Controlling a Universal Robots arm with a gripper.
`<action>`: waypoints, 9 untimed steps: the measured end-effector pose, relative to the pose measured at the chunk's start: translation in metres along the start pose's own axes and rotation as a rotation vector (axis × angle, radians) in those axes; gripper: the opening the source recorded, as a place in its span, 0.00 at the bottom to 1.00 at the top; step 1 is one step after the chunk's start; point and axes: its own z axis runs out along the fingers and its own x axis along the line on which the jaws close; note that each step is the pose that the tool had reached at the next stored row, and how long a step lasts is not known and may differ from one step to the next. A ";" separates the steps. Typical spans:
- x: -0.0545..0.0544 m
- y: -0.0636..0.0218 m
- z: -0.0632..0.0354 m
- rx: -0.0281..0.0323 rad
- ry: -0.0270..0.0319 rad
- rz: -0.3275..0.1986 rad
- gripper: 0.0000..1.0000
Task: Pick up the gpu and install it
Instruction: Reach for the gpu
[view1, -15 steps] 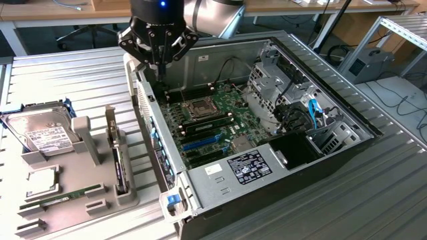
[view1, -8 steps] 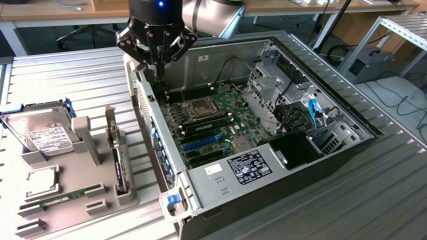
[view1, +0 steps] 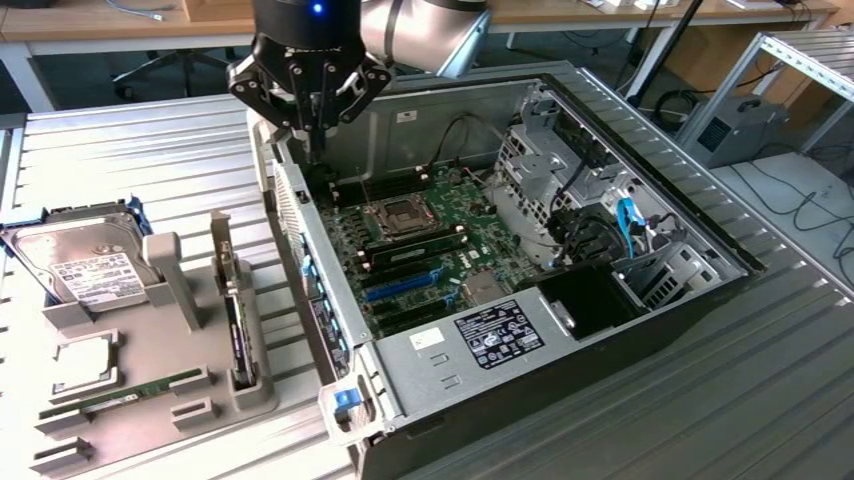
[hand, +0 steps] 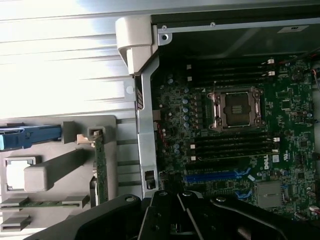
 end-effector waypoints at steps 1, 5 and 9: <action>0.000 0.0000 0.0000 0.0000 0.0000 0.000 0.11; 0.002 -0.0001 0.0000 0.0000 0.0000 0.000 0.11; 0.005 -0.0004 0.0001 0.0000 0.0000 0.000 0.11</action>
